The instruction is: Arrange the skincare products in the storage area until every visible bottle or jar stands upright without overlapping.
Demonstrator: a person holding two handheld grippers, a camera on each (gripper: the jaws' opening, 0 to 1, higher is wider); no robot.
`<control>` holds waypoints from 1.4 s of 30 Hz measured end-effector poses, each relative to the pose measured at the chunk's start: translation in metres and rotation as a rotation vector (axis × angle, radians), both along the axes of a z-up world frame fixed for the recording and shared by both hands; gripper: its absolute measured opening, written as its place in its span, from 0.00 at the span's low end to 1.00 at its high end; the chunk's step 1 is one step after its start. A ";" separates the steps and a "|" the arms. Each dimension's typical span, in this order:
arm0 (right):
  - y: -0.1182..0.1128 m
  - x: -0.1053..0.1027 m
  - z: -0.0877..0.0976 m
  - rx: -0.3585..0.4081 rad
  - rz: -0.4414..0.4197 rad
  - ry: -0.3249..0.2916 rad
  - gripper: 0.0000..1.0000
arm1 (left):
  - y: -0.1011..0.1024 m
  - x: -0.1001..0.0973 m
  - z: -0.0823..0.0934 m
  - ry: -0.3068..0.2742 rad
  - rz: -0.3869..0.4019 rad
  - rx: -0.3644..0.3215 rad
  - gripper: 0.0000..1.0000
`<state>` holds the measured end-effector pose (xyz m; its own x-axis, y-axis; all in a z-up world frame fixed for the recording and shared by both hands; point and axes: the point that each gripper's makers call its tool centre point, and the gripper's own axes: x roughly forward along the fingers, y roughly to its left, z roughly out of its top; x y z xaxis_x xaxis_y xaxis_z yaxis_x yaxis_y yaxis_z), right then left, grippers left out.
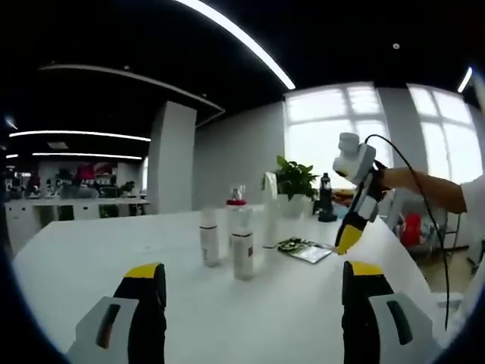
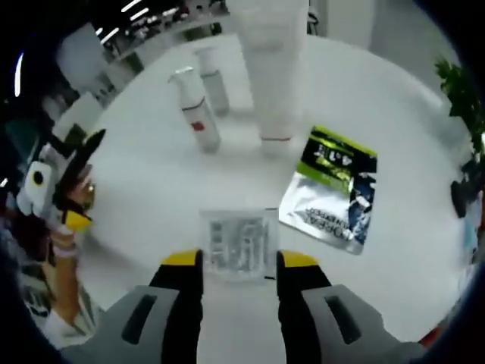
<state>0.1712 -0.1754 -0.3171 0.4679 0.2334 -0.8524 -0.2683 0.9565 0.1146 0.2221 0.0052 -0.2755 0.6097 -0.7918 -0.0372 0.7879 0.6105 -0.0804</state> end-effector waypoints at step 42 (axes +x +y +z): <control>0.133 0.084 0.091 0.394 0.073 -0.924 0.37 | 0.018 0.006 -0.002 -0.082 0.115 0.025 0.79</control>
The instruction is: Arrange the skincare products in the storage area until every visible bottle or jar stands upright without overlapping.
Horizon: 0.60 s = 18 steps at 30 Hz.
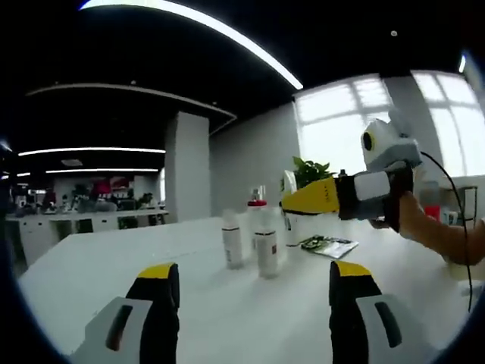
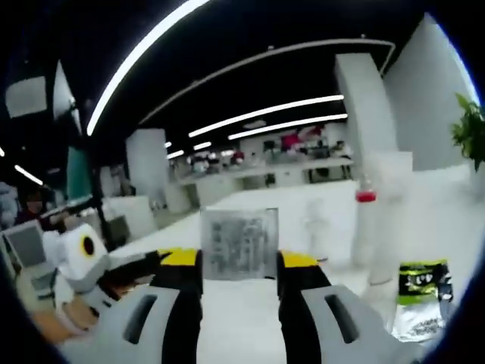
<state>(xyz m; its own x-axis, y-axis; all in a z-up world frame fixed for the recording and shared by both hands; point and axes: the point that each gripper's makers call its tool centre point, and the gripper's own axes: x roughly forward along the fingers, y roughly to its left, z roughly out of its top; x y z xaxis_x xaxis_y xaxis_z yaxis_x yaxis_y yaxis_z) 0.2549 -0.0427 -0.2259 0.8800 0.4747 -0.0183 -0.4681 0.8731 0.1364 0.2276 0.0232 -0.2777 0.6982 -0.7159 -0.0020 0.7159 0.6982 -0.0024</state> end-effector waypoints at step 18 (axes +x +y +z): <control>0.023 -0.024 -0.023 -0.077 0.053 -0.115 0.37 | 0.000 -0.007 -0.001 0.023 -0.020 -0.032 0.40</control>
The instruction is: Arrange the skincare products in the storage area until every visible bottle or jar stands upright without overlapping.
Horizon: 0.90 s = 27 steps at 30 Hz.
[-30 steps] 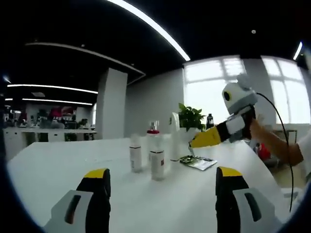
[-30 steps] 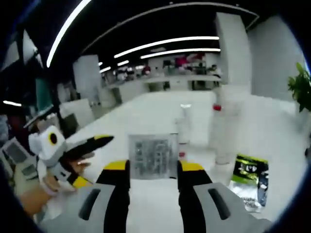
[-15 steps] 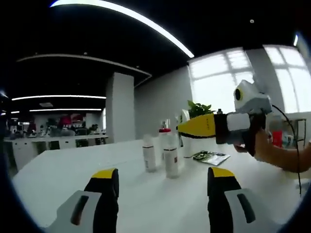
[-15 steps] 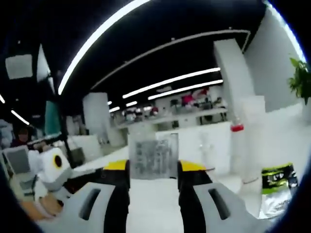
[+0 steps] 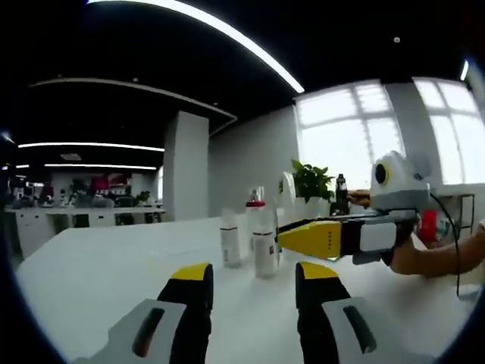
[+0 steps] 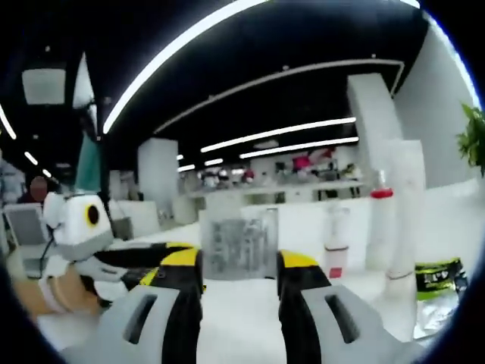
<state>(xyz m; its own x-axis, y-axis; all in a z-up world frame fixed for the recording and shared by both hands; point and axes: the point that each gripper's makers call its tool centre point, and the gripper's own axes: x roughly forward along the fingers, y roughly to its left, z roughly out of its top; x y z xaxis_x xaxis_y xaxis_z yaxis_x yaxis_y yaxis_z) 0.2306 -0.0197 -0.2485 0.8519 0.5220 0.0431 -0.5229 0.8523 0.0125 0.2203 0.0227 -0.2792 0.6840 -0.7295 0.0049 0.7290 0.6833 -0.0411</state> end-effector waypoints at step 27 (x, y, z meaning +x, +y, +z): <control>0.015 -0.004 -0.009 -0.027 0.053 0.000 0.37 | -0.023 -0.024 -0.012 -0.004 -0.107 0.085 0.00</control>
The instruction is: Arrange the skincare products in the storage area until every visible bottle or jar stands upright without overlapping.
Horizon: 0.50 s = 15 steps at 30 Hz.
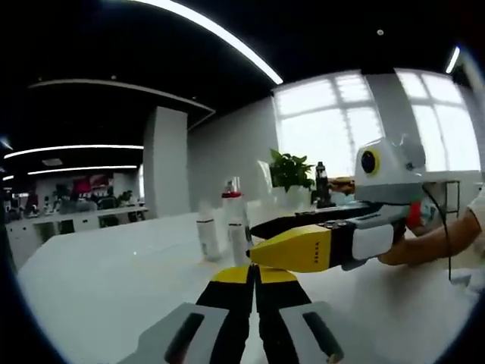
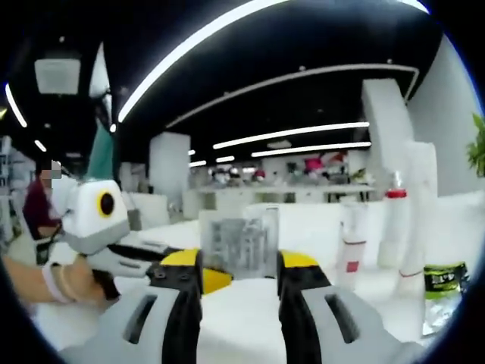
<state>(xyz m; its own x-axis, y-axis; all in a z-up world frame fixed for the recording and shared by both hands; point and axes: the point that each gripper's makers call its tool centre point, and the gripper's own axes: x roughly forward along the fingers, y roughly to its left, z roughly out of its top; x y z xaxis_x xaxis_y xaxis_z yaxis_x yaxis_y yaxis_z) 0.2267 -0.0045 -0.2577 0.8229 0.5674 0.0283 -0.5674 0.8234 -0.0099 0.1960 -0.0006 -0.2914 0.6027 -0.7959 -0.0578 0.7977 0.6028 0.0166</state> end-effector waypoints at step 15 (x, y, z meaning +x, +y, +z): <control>0.002 -0.002 -0.001 0.099 0.057 0.070 0.42 | 0.030 0.025 0.004 -0.116 0.200 0.146 0.00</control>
<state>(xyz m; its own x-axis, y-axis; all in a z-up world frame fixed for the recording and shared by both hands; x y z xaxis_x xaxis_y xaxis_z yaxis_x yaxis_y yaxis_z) 0.2244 -0.0021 -0.2586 0.7911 0.6109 0.0301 -0.6101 0.7845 0.1110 0.2208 0.0292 -0.2878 0.7561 -0.6490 -0.0845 0.6510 0.7324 0.1997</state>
